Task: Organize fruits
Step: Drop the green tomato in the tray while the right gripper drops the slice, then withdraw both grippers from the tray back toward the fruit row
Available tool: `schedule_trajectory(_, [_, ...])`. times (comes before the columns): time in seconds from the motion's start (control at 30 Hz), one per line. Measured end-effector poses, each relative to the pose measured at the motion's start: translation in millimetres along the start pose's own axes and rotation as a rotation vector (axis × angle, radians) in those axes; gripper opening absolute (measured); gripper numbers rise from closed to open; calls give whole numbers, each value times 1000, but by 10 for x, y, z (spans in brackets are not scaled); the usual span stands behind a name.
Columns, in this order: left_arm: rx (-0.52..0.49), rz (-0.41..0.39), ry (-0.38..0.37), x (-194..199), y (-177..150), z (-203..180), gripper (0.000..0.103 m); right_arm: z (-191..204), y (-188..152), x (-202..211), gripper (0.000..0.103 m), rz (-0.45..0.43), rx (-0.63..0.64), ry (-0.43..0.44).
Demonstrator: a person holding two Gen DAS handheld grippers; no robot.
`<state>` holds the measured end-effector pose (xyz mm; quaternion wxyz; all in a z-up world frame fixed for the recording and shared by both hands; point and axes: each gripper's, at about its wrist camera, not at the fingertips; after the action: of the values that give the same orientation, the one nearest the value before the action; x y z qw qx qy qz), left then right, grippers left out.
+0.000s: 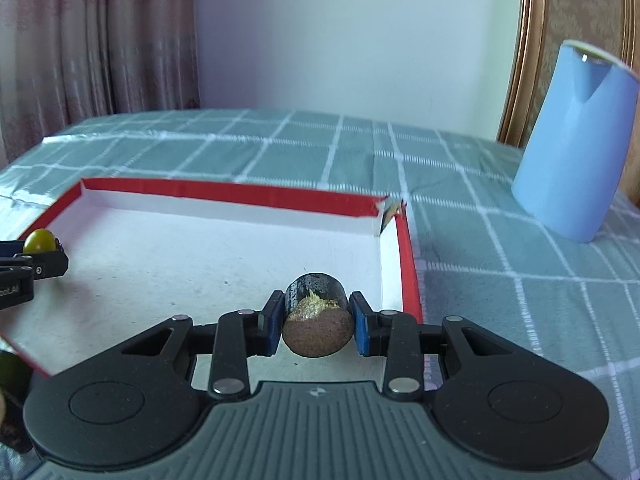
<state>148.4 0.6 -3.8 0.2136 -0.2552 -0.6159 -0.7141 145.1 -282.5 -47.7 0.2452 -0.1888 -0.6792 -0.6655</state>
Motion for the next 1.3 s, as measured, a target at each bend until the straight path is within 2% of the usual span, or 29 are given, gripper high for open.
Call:
schedule_trajectory(0.2, [-2, -5, 2, -49, 3, -13, 35, 8, 31, -97, 34, 29, 11, -2])
schedule_trajectory(0.27, [-13, -12, 13, -46, -5, -25, 45, 1, 33, -103, 34, 31, 6, 0])
schedule_trajectory(0.43, [-4, -37, 6, -9, -31, -16, 57, -21, 28, -100, 34, 26, 0, -1])
schedule_trajectory(0.53, [-2, -86, 24, 70, -56, -9, 72, -42, 20, -88, 35, 21, -14, 3])
schedule_trajectory(0.63, [2, -141, 20, 189, -82, 13, 79, -75, 8, -54, 40, 1, -23, -3])
schedule_trajectory(0.7, [1, -179, 35, 280, -125, 29, 82, -107, -7, -9, 50, -17, -36, -3])
schedule_trajectory(0.8, [-7, -239, 78, 433, -222, 66, 93, -165, -41, 109, 51, -56, -57, 12])
schedule_trajectory(0.87, [0, -276, 93, 538, -317, 128, 95, -207, -84, 214, 52, -88, -71, 11])
schedule_trajectory(1.07, [111, -273, 101, 721, -501, 453, 96, -342, -267, 599, 52, -160, -128, 53])
schedule_trajectory(1.17, [159, -250, 83, 759, -566, 591, 97, -371, -491, 789, 52, -195, -108, 33])
schedule_trajectory(1.3, [142, -240, 98, 796, -635, 602, 97, -382, -737, 974, 52, -185, -60, 27])
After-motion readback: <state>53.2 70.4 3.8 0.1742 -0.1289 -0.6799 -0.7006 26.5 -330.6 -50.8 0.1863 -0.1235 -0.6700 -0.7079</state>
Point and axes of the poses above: each gripper's, at about its wrist camera, not at the fingertips, and x roughly against the way its jaws point, z to its left, y to its top, and after that the axes turned 3 degrees about -x, right-handed
